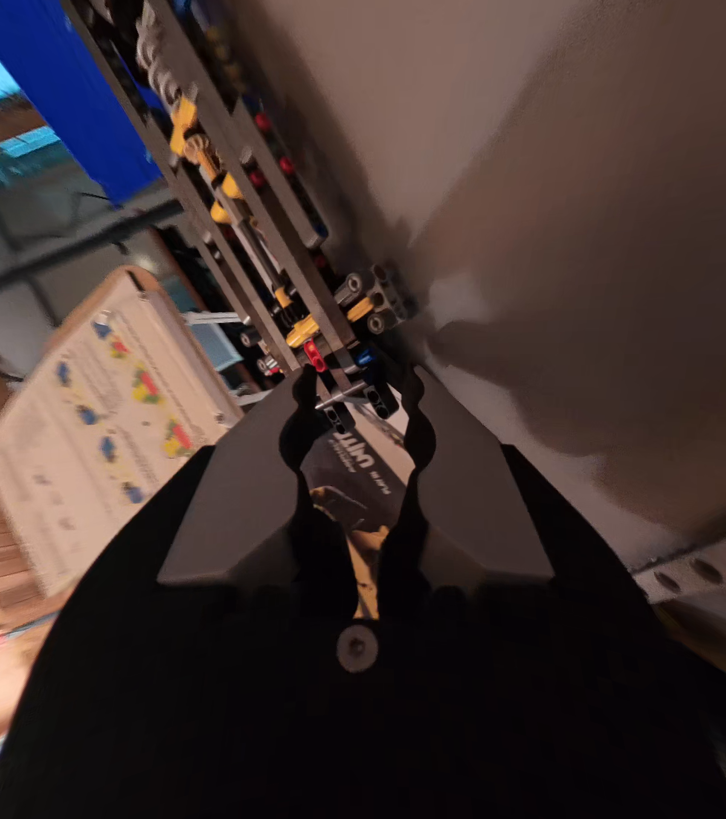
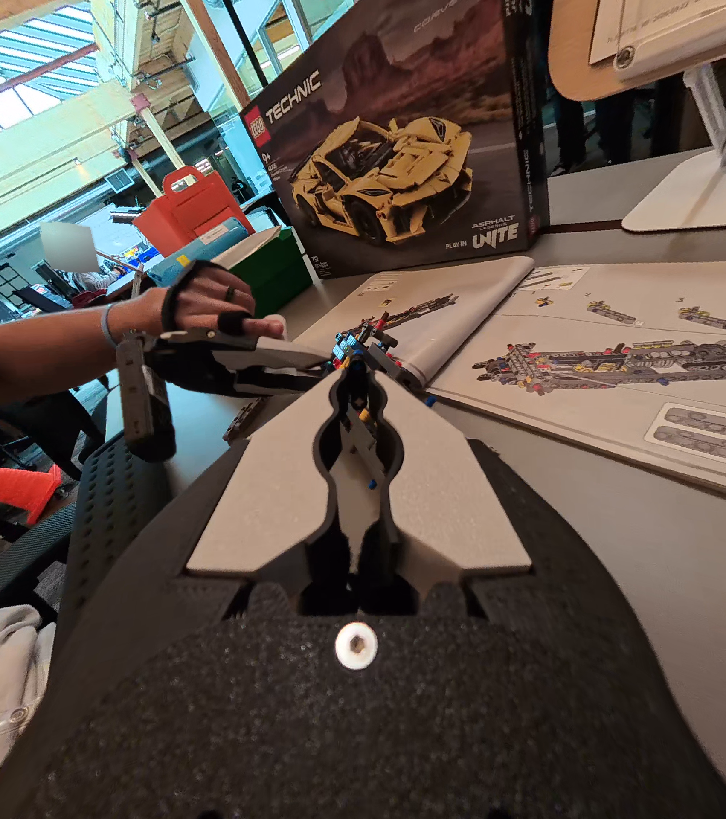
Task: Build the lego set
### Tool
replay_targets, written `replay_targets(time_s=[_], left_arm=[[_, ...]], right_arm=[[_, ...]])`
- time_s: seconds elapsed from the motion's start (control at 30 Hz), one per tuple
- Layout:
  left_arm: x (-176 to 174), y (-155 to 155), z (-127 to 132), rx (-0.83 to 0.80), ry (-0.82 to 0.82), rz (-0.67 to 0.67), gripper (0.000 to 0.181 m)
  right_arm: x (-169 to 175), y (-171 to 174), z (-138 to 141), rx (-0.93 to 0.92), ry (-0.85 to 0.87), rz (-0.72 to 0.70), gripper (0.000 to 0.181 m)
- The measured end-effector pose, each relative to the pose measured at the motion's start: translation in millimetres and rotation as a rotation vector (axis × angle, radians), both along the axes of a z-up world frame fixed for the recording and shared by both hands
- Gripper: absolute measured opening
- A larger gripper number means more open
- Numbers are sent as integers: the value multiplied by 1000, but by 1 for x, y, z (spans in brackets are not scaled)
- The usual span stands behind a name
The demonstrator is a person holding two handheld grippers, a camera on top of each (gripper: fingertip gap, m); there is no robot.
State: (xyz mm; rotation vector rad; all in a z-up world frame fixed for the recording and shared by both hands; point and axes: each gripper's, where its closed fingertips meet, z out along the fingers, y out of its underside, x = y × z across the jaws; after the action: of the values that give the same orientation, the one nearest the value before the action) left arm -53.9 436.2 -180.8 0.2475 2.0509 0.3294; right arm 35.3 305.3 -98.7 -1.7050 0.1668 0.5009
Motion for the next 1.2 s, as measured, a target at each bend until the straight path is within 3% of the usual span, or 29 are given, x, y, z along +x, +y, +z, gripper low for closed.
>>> replay_targets(time_s=[0.2,0.3,0.43,0.6,0.73,0.9,1.07,1.2], left_arm=[[10,-6,-4,160,-169,-146,36],[16,-18,1,146,-229,-202,20],[17,-33,12,81,-263,-235,13],[22,-46,52,-183,-229,-127,6],[26,-59,78,-364,-207,-40,6],[21,-75,113,-812,-100,159,6],[-1,-106,104,-1349,216,376,6],[-19,-124,79,-1523,416,461,6]], right_arm=[[-3,3,-1,-2,1,16,6],[-5,4,-3,-14,-15,24,6],[-6,3,-2,-7,-41,21,7],[-2,-3,14,67,-56,-4,7],[11,-22,52,227,-37,-65,6],[12,-51,90,269,-37,-62,7],[-7,-72,124,251,-112,5,6],[-29,-71,121,192,-158,95,7]])
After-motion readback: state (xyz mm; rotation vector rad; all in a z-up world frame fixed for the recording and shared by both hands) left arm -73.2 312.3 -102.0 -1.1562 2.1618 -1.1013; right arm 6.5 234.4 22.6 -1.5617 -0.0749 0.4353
